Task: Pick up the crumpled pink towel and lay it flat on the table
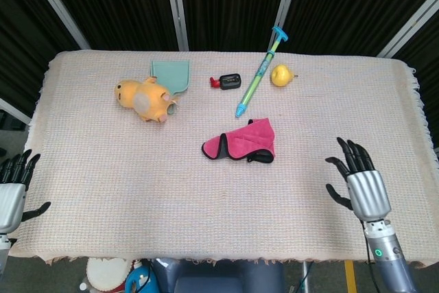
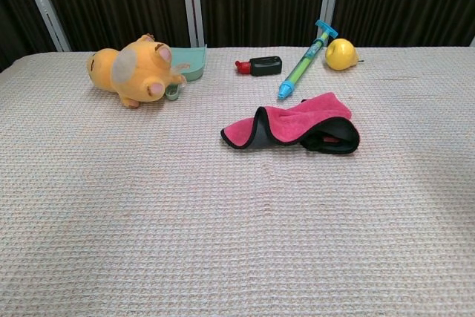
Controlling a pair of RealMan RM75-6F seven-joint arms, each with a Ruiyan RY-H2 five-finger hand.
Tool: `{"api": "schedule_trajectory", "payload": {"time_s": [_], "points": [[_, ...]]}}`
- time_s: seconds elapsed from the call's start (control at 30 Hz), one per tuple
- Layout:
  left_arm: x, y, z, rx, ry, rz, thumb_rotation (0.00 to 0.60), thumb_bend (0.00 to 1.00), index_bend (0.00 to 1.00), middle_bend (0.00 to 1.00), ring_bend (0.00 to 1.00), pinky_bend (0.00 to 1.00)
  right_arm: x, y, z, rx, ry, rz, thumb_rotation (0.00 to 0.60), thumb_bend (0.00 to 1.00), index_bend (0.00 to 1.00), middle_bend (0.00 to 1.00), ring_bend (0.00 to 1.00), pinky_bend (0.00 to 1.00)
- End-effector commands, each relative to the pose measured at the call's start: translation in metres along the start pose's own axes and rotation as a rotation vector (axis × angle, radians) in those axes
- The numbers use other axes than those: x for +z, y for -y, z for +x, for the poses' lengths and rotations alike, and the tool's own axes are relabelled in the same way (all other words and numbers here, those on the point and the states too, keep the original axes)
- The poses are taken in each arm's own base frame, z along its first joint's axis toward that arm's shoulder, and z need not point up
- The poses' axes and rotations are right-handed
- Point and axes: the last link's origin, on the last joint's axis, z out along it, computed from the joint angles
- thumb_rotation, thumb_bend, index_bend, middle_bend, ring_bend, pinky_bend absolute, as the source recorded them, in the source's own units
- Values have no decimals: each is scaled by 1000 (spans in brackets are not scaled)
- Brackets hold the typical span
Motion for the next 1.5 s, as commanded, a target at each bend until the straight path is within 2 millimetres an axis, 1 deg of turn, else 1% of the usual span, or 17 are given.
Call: {"api": "schedule_trajectory", "payload": {"time_s": [0.03, 0.2, 0.27, 0.3, 0.4, 0.5, 0.7, 0.83, 0.97, 1.07, 1.2, 1.37, 1.5], "points": [[2, -3, -1, 5, -1, -7, 600, 0, 0, 0, 0, 69, 29, 37, -10, 14, 3, 88, 600, 298, 330, 75, 24, 103], [2, -5, -2, 21, -2, -13, 600, 0, 0, 0, 0, 69, 61, 78, -27, 22, 24, 155, 600, 298, 330, 78, 29, 103], [2, -4, -2, 19, -4, -8, 600, 0, 0, 0, 0, 69, 69, 90, -34, 35, 41, 166, 600, 298, 330, 79, 30, 103], [2, -3, -2, 19, -5, -5, 600, 0, 0, 0, 0, 69, 74, 99, -40, 38, 54, 179, 600, 298, 330, 79, 30, 103], [3, -2, -1, 20, -8, 1, 600, 0, 0, 0, 0, 69, 83, 115, -54, 22, 71, 198, 600, 298, 330, 79, 30, 103], [3, -1, -1, 21, -7, 7, 600, 0, 0, 0, 0, 69, 88, 129, -69, 1, 79, 181, 600, 298, 330, 80, 30, 103], [2, 1, -1, 31, -9, 14, 600, 0, 0, 0, 0, 69, 103, 157, -101, 28, 101, 133, 600, 298, 330, 80, 30, 103], [2, 2, -3, 41, -5, 16, 600, 0, 0, 0, 0, 69, 110, 166, -119, 3, 115, 123, 600, 298, 325, 80, 30, 103], [4, 3, -4, 43, -1, 24, 600, 0, 0, 0, 0, 69, 117, 172, -137, -2, 131, 102, 600, 298, 255, 80, 29, 103], [4, 2, -5, 46, 0, 23, 600, 0, 0, 0, 0, 69, 123, 174, -145, -10, 128, 93, 600, 298, 236, 80, 30, 103], [4, 1, -6, 52, 1, 21, 600, 0, 0, 0, 0, 69, 130, 176, -155, -5, 130, 76, 600, 298, 159, 80, 30, 103], [4, 0, -7, 52, 2, 23, 600, 0, 0, 0, 0, 69, 131, 176, -169, -12, 142, 61, 600, 298, 152, 80, 30, 103], [4, -1, -8, 54, 3, 22, 600, 0, 0, 0, 0, 69, 135, 173, -177, -17, 149, 41, 600, 297, 130, 80, 30, 103]]}}
